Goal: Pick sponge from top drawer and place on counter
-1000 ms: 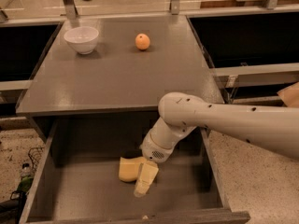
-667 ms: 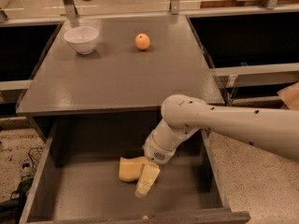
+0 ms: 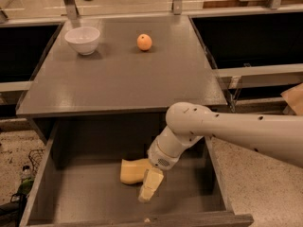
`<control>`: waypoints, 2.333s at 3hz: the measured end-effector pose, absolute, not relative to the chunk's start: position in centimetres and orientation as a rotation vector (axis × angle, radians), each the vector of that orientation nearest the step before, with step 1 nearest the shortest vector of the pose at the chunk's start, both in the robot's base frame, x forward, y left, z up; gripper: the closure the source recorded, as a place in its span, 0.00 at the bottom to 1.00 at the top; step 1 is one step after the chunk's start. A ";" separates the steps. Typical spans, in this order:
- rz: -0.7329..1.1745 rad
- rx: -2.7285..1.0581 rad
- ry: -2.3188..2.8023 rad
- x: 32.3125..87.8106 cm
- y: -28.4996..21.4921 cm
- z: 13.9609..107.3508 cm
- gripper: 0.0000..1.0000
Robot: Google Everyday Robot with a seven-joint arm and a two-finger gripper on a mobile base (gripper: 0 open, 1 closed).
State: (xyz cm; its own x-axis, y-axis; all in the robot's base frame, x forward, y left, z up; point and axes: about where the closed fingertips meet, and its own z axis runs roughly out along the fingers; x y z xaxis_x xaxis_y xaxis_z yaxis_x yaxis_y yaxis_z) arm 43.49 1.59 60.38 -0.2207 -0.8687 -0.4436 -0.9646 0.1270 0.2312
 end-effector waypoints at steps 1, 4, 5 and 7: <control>0.705 -1.821 2.198 43.5 1.6 60.4 0.24; 0.705 -1.821 2.198 43.5 1.6 60.4 0.94; 0.705 -1.821 2.198 43.5 1.6 60.4 1.00; 0.680 -1.862 2.226 42.8 2.4 62.2 1.00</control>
Offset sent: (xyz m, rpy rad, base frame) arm 0.0000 0.0000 0.0000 0.0000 0.0000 0.0000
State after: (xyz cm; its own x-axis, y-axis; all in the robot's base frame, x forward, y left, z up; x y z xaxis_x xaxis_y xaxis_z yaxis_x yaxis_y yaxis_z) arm 42.83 2.40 62.20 -0.2117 -0.8904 -0.4030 -0.9636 0.1211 0.2386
